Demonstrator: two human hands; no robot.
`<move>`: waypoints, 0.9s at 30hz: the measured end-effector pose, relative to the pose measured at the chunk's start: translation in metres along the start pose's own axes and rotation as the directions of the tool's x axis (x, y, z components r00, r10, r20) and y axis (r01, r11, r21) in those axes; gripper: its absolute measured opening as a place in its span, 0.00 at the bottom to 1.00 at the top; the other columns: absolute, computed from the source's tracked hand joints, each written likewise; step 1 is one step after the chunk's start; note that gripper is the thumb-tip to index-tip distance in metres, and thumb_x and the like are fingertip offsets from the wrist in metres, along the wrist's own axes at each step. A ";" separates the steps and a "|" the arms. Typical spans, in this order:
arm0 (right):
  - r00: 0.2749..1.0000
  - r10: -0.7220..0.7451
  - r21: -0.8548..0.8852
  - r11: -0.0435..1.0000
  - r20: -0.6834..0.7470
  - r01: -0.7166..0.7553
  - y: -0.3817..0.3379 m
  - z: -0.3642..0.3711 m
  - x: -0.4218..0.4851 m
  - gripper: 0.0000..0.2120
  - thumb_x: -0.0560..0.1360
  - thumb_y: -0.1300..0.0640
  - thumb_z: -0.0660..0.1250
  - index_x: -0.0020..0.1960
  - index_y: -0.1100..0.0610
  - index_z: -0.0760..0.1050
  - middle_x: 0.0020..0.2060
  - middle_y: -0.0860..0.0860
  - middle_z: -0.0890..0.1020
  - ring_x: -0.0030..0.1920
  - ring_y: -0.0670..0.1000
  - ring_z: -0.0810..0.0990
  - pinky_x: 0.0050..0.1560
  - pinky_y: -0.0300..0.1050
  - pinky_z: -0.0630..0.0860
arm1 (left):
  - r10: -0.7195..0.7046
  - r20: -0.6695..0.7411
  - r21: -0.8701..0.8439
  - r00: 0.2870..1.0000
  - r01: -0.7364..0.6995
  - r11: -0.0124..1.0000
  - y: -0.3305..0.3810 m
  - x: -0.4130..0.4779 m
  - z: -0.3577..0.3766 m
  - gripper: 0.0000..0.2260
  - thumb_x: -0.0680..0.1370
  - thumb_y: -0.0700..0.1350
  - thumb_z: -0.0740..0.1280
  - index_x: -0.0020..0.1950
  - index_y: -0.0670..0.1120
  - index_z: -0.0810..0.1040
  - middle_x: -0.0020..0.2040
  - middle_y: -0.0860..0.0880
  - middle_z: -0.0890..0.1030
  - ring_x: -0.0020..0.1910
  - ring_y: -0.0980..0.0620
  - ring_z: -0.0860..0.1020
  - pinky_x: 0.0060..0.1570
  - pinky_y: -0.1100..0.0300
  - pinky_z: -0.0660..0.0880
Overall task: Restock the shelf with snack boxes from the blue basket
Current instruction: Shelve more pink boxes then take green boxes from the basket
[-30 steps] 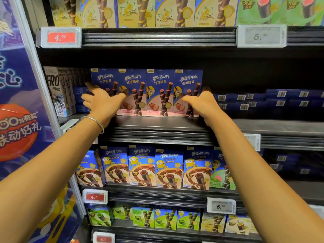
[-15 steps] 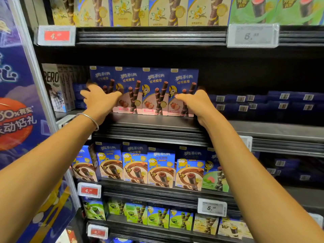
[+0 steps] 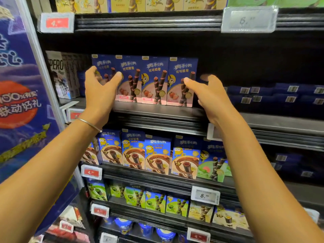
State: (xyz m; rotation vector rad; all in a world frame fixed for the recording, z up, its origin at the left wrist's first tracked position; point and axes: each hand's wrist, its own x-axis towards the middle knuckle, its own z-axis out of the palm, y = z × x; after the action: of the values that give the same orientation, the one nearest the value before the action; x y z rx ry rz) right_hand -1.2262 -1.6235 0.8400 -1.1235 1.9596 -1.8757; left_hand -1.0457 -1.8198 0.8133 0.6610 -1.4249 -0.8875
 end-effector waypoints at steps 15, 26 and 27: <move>0.964 0.265 0.163 0.951 0.003 -0.262 0.112 -0.058 -0.274 0.13 0.82 0.53 0.64 0.62 0.58 0.78 0.54 0.52 0.86 0.57 0.52 0.85 0.57 0.51 0.80 | -0.387 0.464 -0.230 0.797 0.530 0.816 -0.063 -0.284 -0.098 0.17 0.81 0.51 0.70 0.69 0.51 0.76 0.62 0.50 0.86 0.61 0.48 0.85 0.48 0.60 0.79; 0.561 0.799 0.087 0.588 -0.216 -0.804 0.257 -0.182 -0.493 0.10 0.81 0.49 0.65 0.51 0.55 0.79 0.51 0.54 0.86 0.48 0.54 0.83 0.46 0.47 0.76 | -0.847 0.476 0.188 0.236 0.914 0.360 -0.135 -0.570 -0.135 0.08 0.86 0.50 0.62 0.61 0.53 0.80 0.59 0.48 0.86 0.62 0.44 0.83 0.52 0.52 0.76; 0.519 0.827 0.098 0.547 -0.215 -0.832 0.271 -0.192 -0.507 0.11 0.81 0.49 0.65 0.53 0.57 0.78 0.49 0.56 0.84 0.48 0.55 0.82 0.44 0.46 0.76 | -0.867 0.458 0.221 0.198 0.919 0.327 -0.133 -0.590 -0.132 0.08 0.86 0.50 0.63 0.61 0.52 0.80 0.59 0.48 0.86 0.63 0.43 0.83 0.52 0.52 0.76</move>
State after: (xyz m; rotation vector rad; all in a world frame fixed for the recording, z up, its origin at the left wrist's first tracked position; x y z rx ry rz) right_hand -1.0972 -1.1807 0.4471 0.1556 2.0538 -1.4378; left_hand -0.8922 -1.4148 0.3711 1.3198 -1.3323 -2.2395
